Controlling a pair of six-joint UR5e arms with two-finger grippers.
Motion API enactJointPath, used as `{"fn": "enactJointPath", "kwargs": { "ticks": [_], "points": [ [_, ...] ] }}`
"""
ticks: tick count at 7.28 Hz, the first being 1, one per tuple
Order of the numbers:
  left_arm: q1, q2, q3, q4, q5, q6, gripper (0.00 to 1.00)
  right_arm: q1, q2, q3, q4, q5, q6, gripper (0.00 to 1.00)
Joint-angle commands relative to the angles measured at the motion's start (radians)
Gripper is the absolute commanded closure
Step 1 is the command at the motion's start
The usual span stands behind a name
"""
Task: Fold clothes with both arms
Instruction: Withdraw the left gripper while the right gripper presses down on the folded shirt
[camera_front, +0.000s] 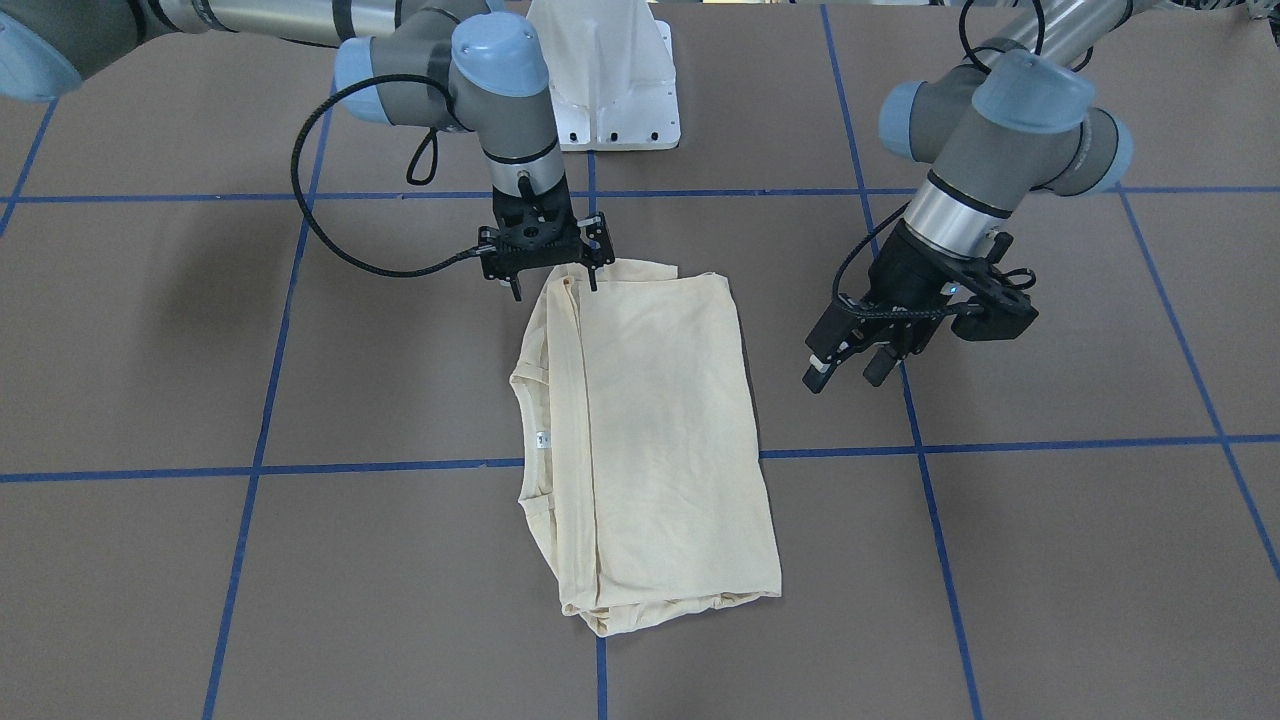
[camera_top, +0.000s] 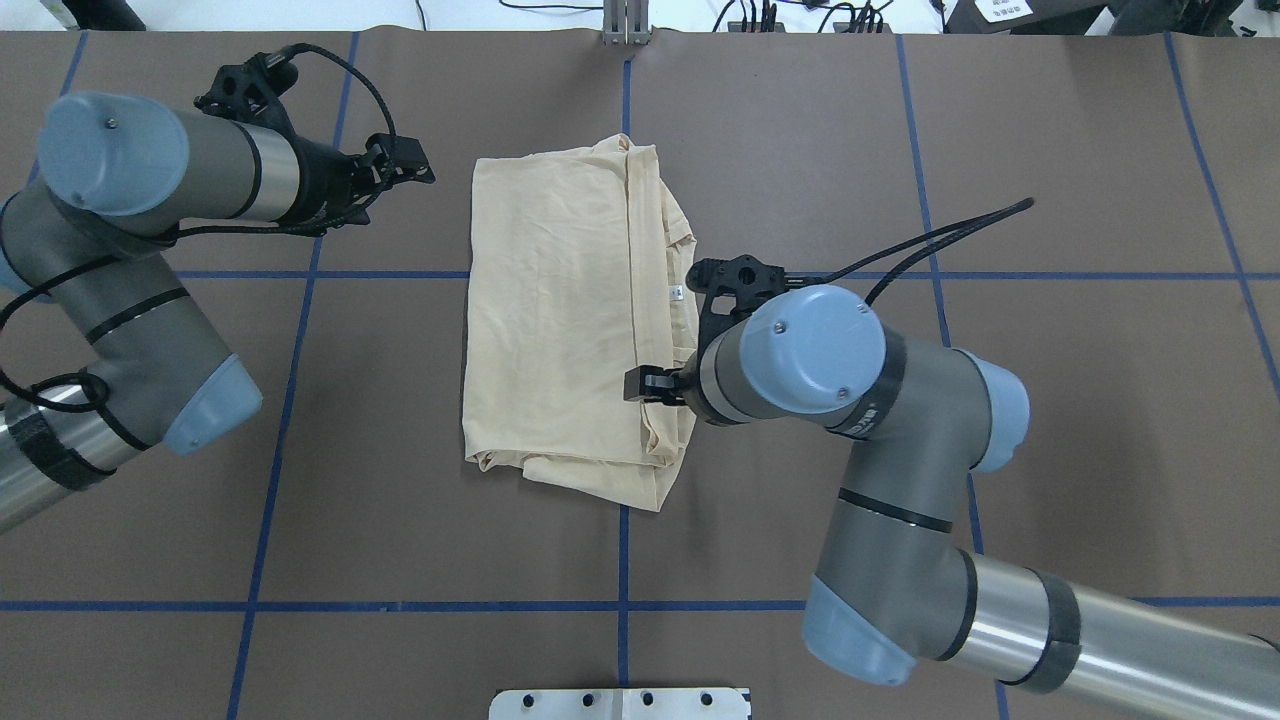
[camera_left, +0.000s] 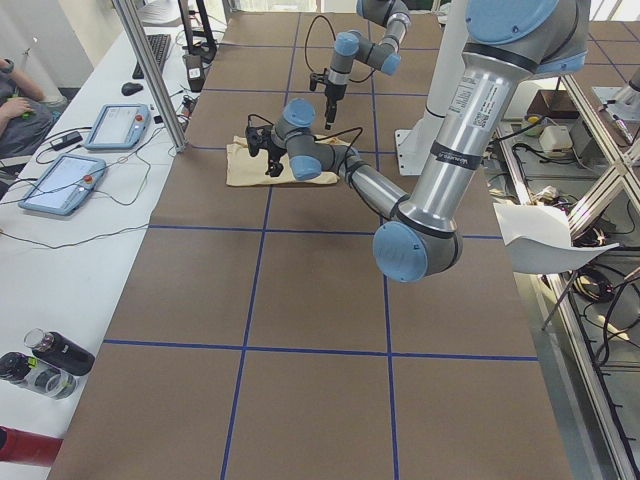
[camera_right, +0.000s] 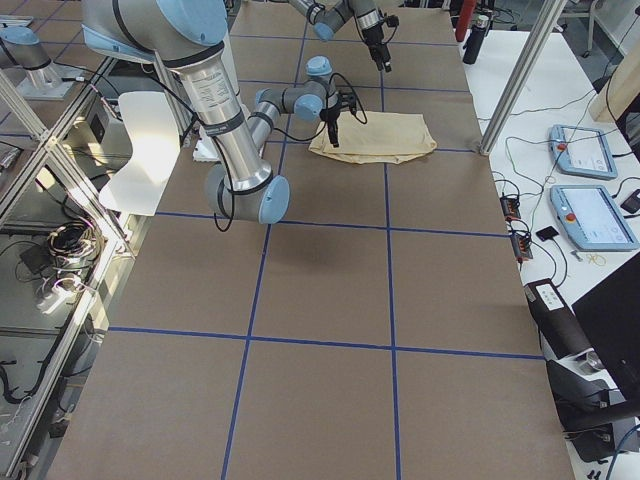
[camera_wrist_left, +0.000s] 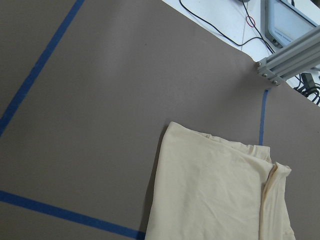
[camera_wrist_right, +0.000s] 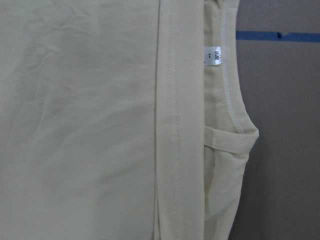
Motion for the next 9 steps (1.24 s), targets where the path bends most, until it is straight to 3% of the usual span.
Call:
{"fn": "enactJointPath", "kwargs": {
  "ticks": [1, 4, 9],
  "points": [
    [0.0, 0.01, -0.011, 0.0, -0.009, 0.006, 0.0, -0.01, 0.031, -0.076, -0.026, -0.034, -0.084, 0.02],
    [0.001, 0.008, -0.011, 0.0, -0.022, 0.006, 0.0, -0.019, 0.027, -0.079, -0.114, -0.033, -0.124, 0.02],
    [0.003, 0.008, -0.008, 0.0, -0.022, 0.006, 0.0, -0.03, 0.039, -0.093, -0.112, -0.036, -0.13, 0.01]
  ]
}}
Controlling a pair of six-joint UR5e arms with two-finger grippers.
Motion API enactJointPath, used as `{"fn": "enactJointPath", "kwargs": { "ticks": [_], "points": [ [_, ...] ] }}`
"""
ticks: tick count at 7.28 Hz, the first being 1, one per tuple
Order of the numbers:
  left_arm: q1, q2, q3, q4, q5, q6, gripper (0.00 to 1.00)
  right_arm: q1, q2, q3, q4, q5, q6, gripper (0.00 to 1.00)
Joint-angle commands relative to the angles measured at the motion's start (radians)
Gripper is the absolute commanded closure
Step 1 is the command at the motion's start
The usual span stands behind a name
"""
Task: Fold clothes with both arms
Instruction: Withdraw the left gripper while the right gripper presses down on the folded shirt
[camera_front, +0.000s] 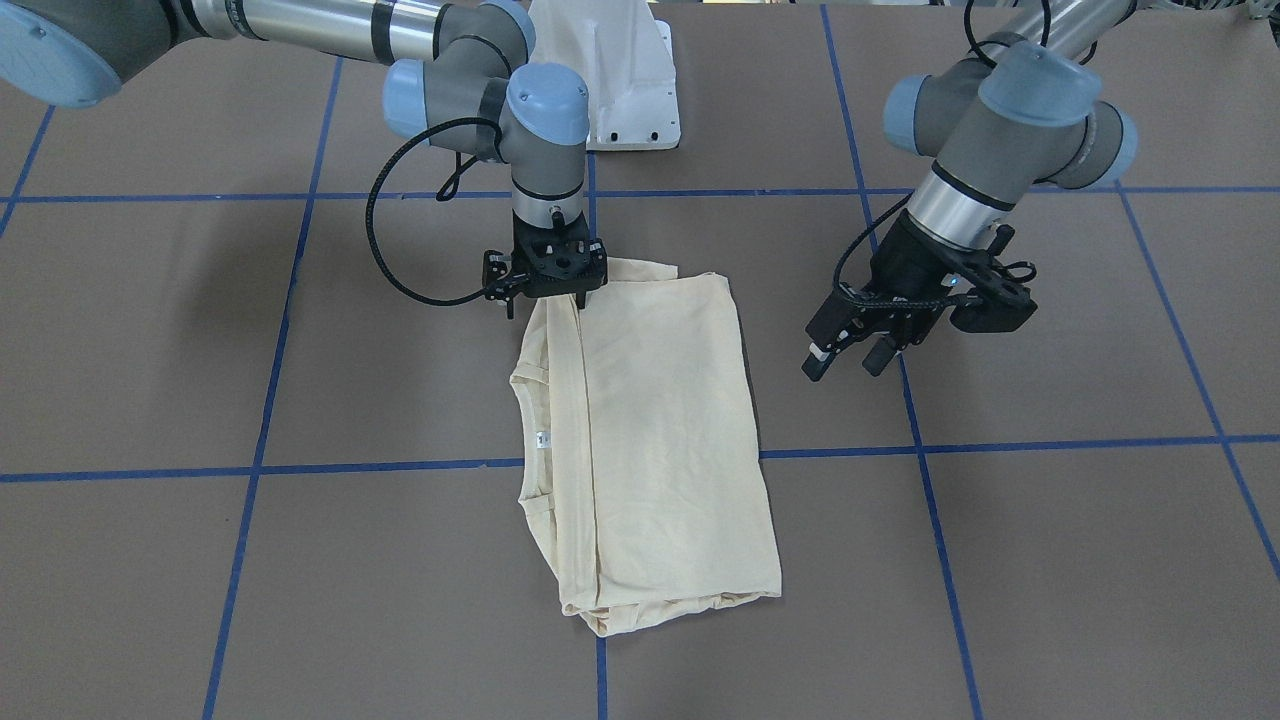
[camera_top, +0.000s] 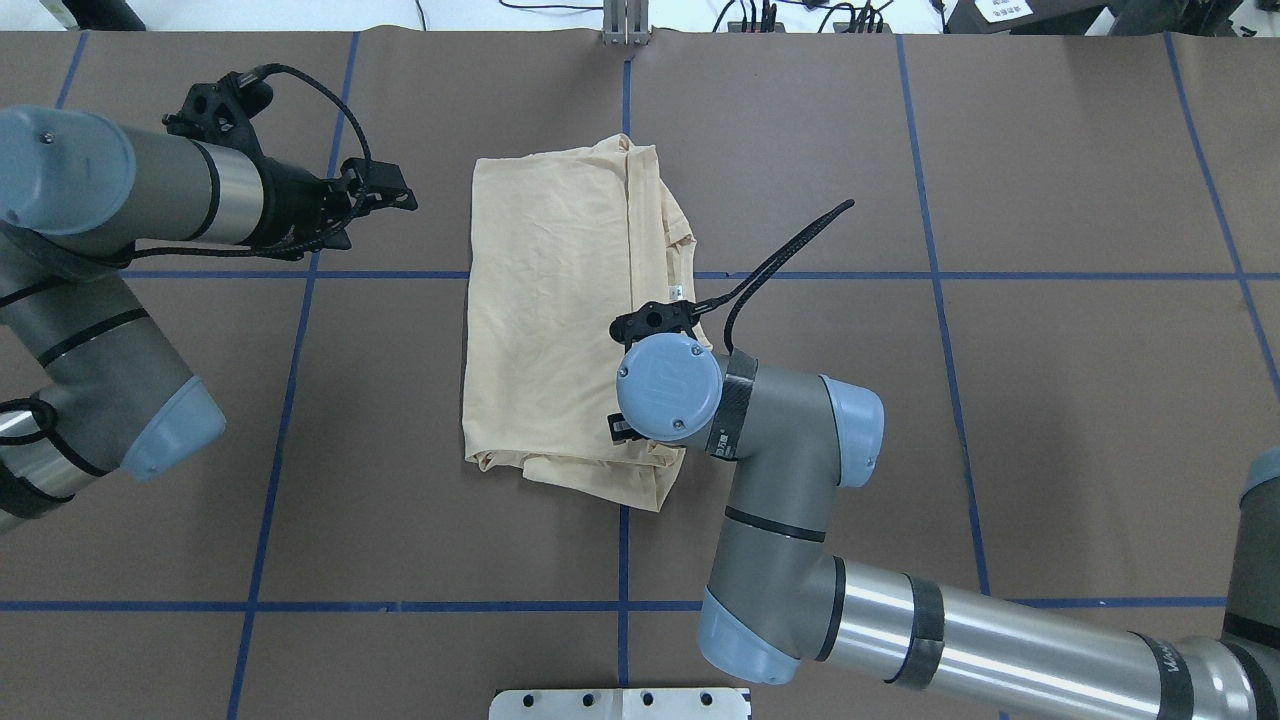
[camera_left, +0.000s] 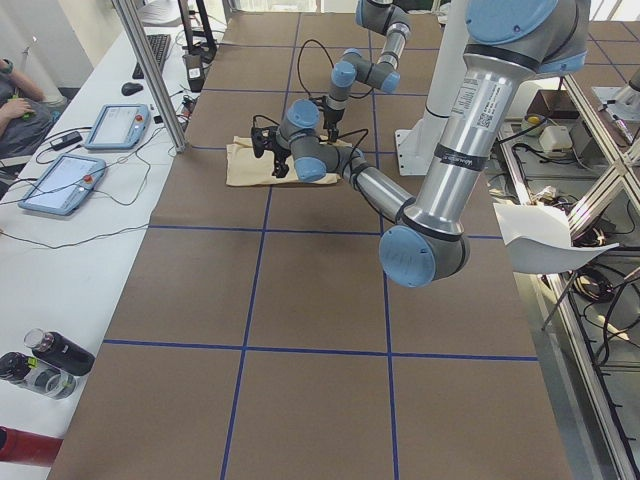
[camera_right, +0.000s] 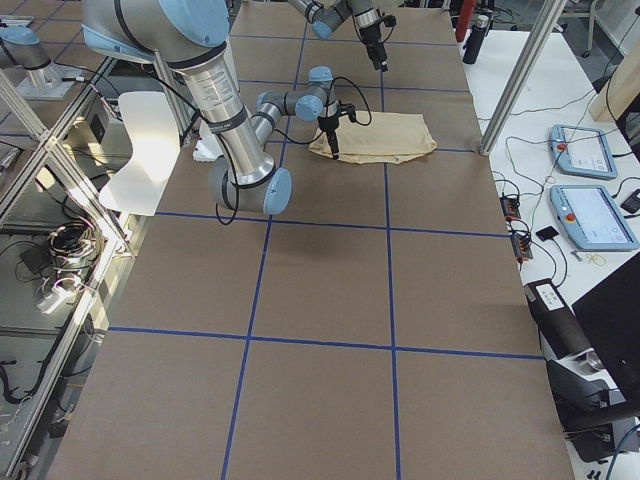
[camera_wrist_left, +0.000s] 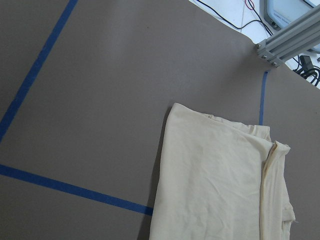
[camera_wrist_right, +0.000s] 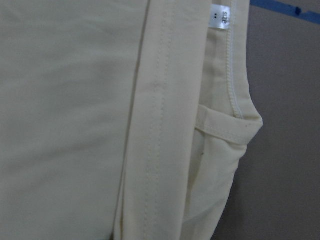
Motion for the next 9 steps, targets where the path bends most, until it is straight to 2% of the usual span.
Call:
{"fn": "enactJointPath", "kwargs": {
  "ticks": [1, 5, 8, 9],
  "points": [
    [0.001, 0.0, 0.001, 0.0, 0.0, 0.0, 0.0, 0.0, 0.001, -0.007, -0.002, -0.001, -0.028, 0.01],
    [0.007, -0.004, -0.002, 0.0, 0.004, -0.003, 0.0, 0.052, -0.037, 0.005, -0.003, 0.042, -0.046, 0.01],
    [0.007, -0.006, -0.005, 0.0, 0.008, -0.012, 0.0, 0.094, -0.15, 0.111, -0.003, 0.065, -0.11, 0.01],
    [0.007, -0.004, -0.003, 0.0, 0.008, -0.012, 0.0, 0.123, -0.145, 0.114, -0.002, 0.107, -0.12, 0.01]
  ]
}}
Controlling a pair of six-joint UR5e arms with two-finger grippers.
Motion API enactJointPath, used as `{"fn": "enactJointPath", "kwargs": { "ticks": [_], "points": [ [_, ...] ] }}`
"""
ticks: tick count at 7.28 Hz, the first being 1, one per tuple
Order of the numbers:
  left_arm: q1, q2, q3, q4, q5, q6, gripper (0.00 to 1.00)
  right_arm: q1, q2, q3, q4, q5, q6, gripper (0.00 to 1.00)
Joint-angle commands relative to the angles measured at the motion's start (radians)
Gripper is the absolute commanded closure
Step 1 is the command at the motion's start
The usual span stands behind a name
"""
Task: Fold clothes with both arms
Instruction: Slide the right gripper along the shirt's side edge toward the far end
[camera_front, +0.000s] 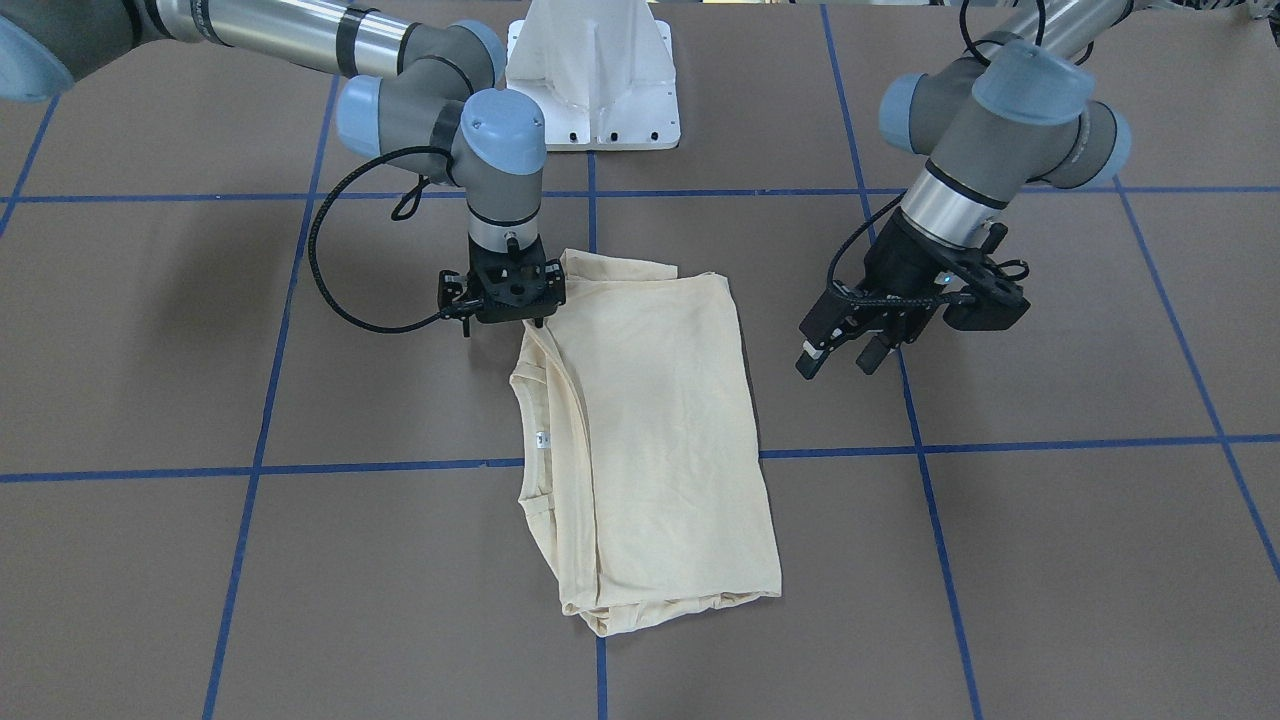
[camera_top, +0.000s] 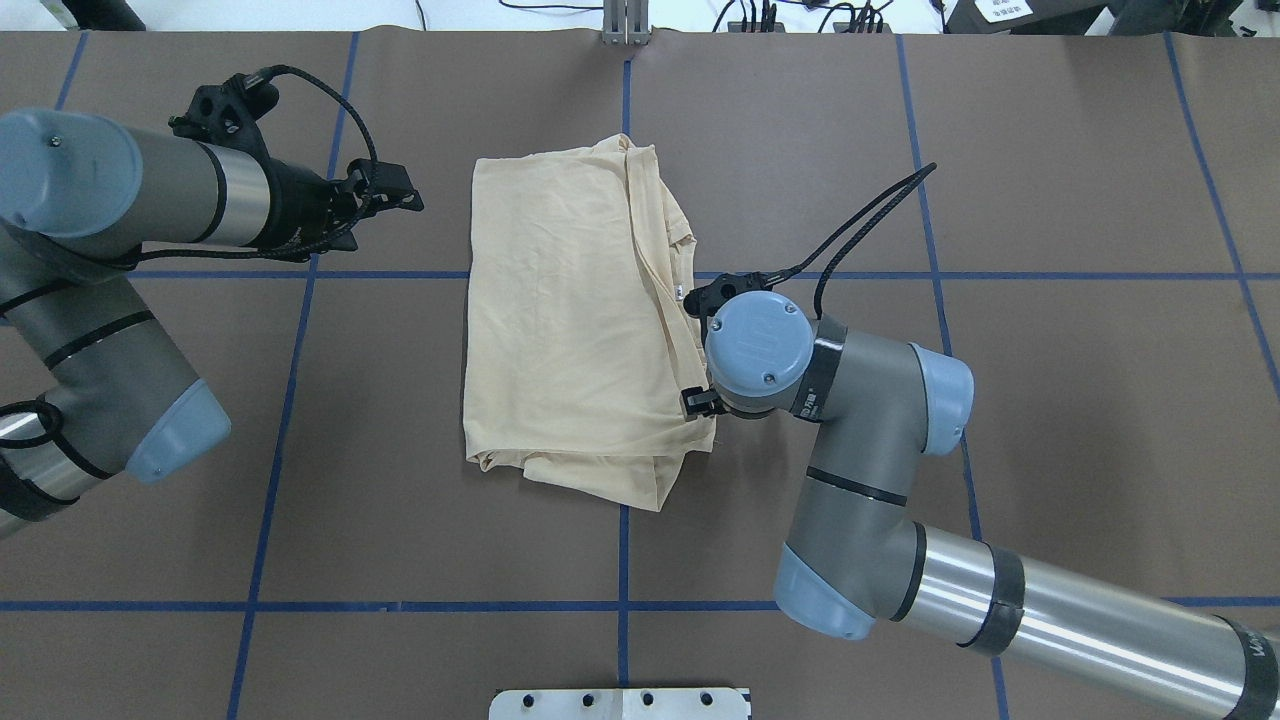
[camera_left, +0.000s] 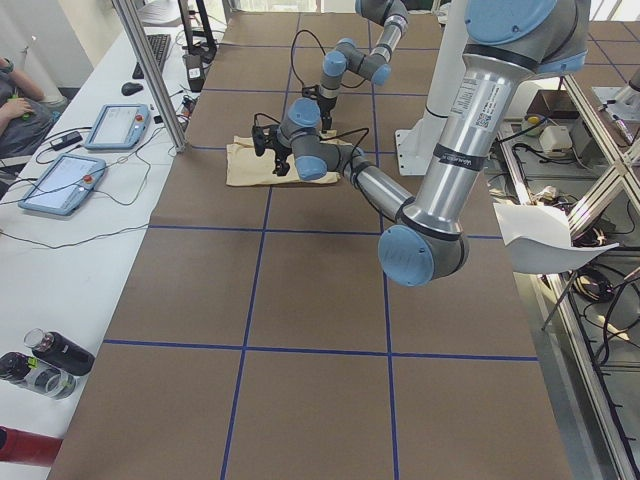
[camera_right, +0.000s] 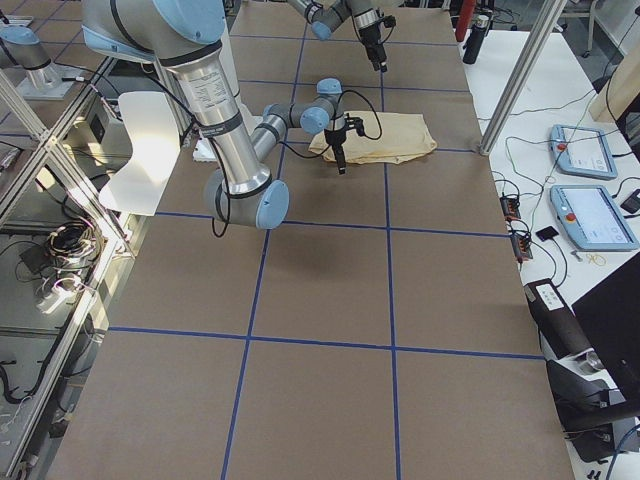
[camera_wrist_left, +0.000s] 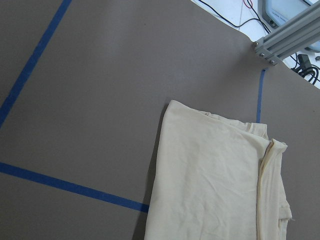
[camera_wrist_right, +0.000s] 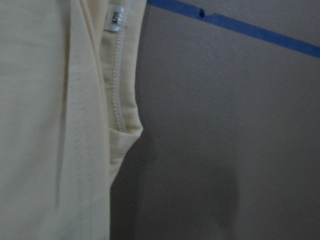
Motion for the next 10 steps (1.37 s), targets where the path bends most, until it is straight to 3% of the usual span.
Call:
{"fn": "enactJointPath", "kwargs": {
  "ticks": [1, 3, 6, 10],
  "points": [
    [0.0, 0.003, 0.0, 0.0, 0.001, -0.001, 0.0, 0.044, 0.019, 0.021, 0.007, 0.037, -0.026, 0.01],
    [0.0, 0.004, 0.0, 0.0, -0.002, 0.005, 0.0, 0.073, 0.13, -0.051, 0.015, 0.024, -0.056, 0.01],
    [0.0, 0.004, 0.013, 0.0, -0.007, 0.01, 0.0, 0.105, 0.244, -0.324, 0.241, -0.046, -0.087, 0.02],
    [0.0, 0.004, 0.019, -0.005, -0.005, 0.04, 0.0, 0.115, 0.329, -0.496, 0.342, -0.074, -0.098, 0.18]
  ]
}}
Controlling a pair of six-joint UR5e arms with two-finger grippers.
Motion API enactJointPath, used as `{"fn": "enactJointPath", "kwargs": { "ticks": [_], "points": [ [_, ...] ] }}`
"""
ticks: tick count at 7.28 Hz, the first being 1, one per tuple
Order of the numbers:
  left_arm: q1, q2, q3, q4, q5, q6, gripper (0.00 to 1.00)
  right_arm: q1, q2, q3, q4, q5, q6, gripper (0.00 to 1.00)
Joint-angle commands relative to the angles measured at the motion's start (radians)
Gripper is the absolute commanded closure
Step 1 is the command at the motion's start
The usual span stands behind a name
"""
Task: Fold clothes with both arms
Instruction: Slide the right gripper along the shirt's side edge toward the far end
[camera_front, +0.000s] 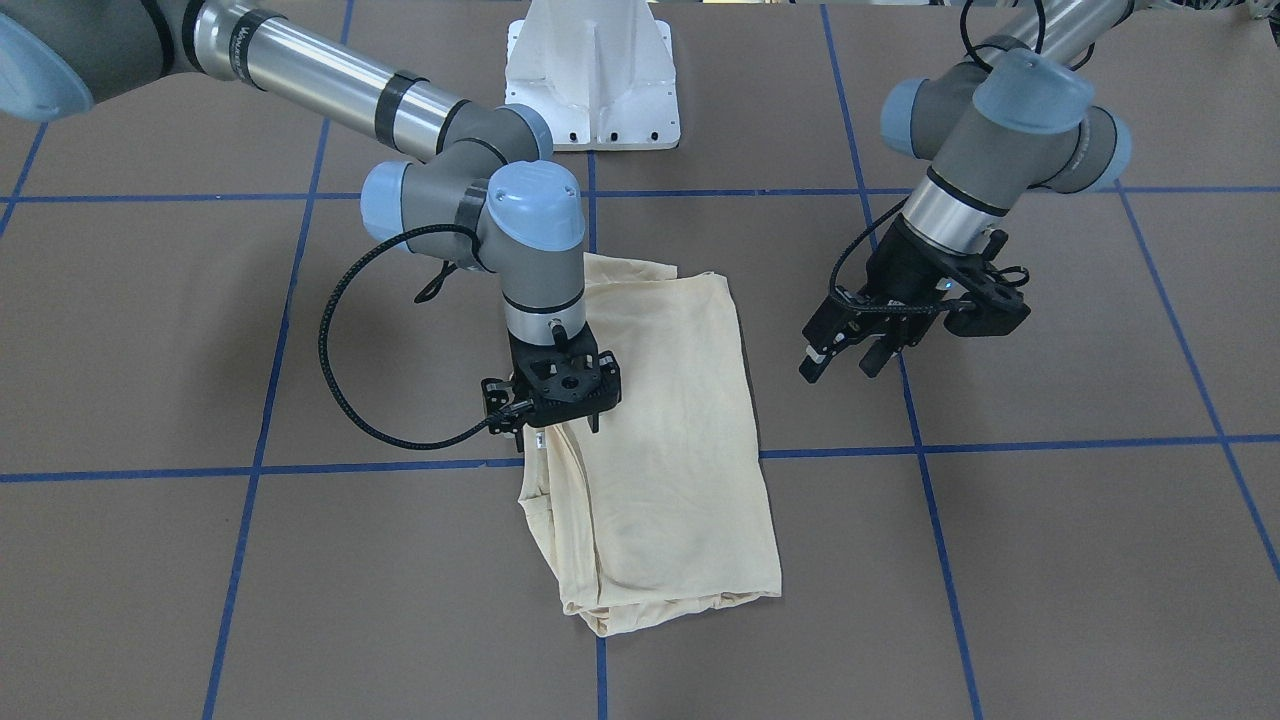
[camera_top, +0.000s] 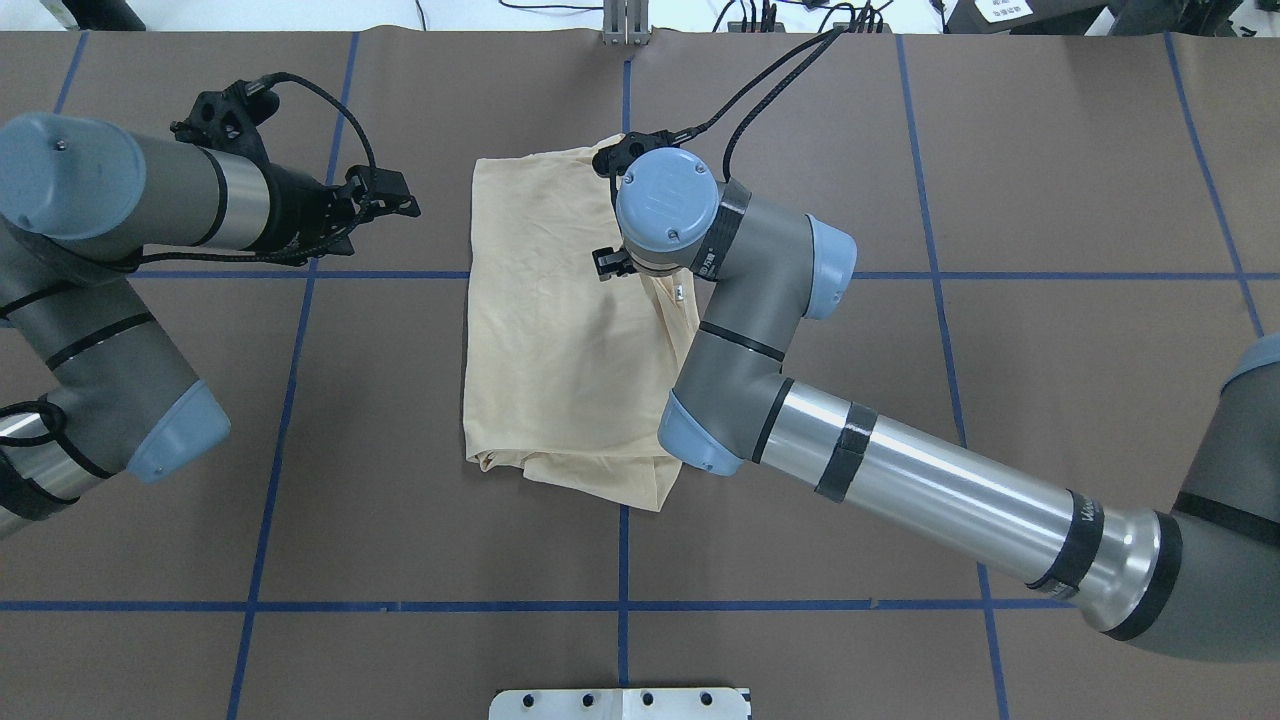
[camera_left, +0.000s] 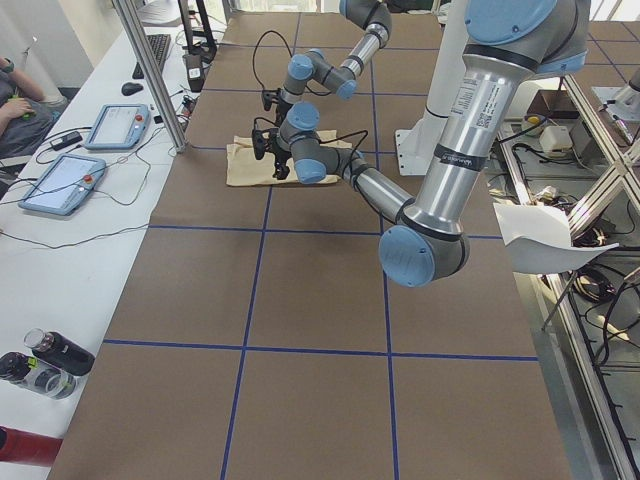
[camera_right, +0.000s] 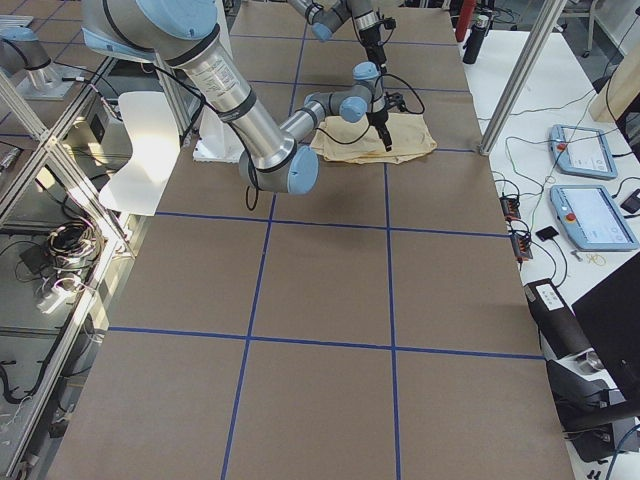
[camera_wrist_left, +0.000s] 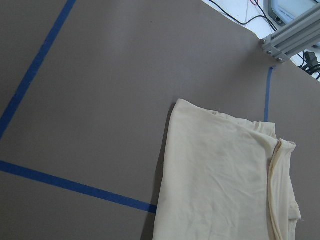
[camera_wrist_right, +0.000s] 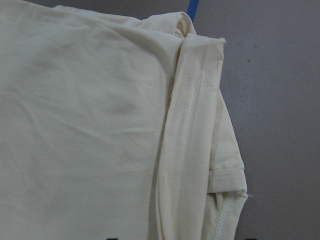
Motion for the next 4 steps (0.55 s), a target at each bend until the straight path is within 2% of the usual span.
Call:
{"fn": "enactJointPath", "kwargs": {
  "ticks": [1, 4],
  "points": [
    [0.0, 0.0, 0.004, 0.001, 0.001, 0.026, 0.0, -0.001, 0.021, -0.067, 0.032, -0.011, -0.01, 0.17],
    [0.0, 0.0, 0.003, 0.001, 0.0, 0.026, 0.0, 0.001, 0.016, -0.092, 0.031, -0.013, -0.04, 0.17]
  ]
}}
